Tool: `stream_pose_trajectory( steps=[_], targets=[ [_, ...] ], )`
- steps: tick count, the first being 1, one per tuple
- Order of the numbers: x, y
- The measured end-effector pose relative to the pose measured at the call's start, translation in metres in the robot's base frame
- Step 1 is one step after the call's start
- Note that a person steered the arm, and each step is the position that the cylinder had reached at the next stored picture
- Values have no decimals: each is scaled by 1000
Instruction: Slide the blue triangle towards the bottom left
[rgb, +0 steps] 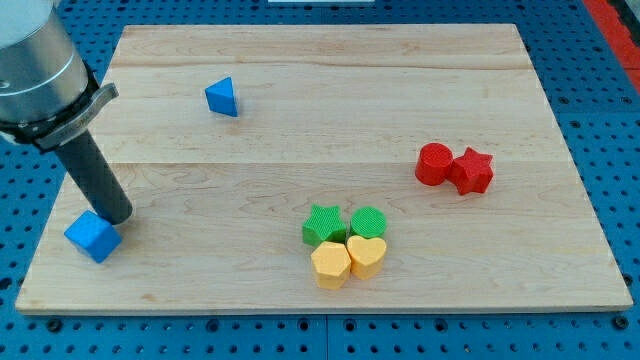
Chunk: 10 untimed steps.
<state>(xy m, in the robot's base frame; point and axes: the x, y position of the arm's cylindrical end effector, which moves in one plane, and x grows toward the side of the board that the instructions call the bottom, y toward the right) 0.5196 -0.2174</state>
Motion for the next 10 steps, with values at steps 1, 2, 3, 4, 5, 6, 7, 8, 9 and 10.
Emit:
stream_pose_trajectory(
  steps=[1,2,3,4,5,6,7,8,9,10],
  targets=[
    [7,0],
    [-8,2],
    [-55,48],
    [-88,116],
    [-123,174],
    [-166,176],
    [-212,141],
    [-226,111],
    [-218,98],
    [-202,83]
  ],
)
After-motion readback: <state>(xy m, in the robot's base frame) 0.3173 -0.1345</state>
